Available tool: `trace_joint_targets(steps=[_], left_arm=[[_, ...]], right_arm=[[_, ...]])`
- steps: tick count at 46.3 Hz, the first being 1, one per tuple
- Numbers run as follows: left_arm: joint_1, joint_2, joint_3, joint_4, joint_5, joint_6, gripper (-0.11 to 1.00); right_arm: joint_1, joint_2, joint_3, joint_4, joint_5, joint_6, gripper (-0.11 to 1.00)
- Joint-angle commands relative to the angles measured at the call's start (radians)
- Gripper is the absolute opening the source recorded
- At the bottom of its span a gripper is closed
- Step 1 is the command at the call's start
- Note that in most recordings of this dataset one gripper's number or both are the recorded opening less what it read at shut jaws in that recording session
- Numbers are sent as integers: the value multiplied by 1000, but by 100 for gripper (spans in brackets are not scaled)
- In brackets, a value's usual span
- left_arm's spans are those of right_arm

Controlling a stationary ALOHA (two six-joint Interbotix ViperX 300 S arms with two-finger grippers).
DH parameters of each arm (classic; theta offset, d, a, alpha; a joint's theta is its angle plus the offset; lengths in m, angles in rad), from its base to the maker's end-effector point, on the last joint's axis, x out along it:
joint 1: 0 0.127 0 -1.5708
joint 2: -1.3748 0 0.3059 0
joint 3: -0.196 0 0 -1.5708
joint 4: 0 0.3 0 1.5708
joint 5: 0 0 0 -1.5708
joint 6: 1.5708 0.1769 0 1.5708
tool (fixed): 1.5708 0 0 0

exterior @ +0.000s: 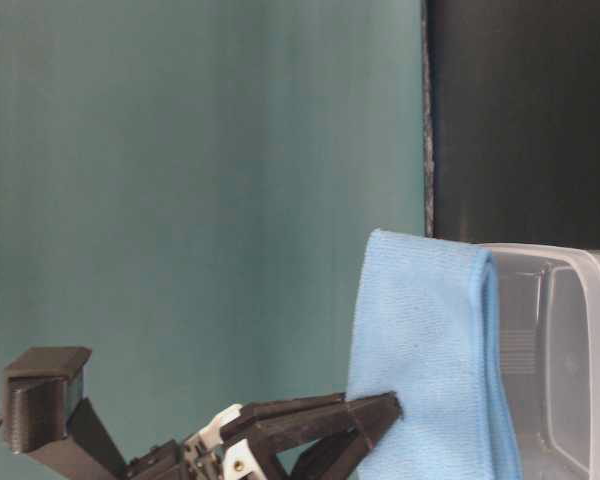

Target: Place the blue towel into the container with the left arm.

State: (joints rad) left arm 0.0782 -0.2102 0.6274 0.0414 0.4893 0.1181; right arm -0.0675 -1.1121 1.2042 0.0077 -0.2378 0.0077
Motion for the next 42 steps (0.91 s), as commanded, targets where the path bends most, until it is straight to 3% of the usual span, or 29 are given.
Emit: trace_joint_targets(steps=[1, 18, 27, 42], left_arm=[[3, 0, -8, 5, -17, -3, 6], [2, 6, -8, 3, -51, 5, 6], [14, 11, -6, 5, -31, -41, 6], [15, 25, 6, 3, -37, -83, 6]], right_arm=[[-2, 9, -5, 3, -5, 2, 74], [-5, 9, 2, 3, -3, 2, 74], [-14, 5, 3, 6, -3, 6, 74], [-18, 5, 18, 8, -3, 86, 74]])
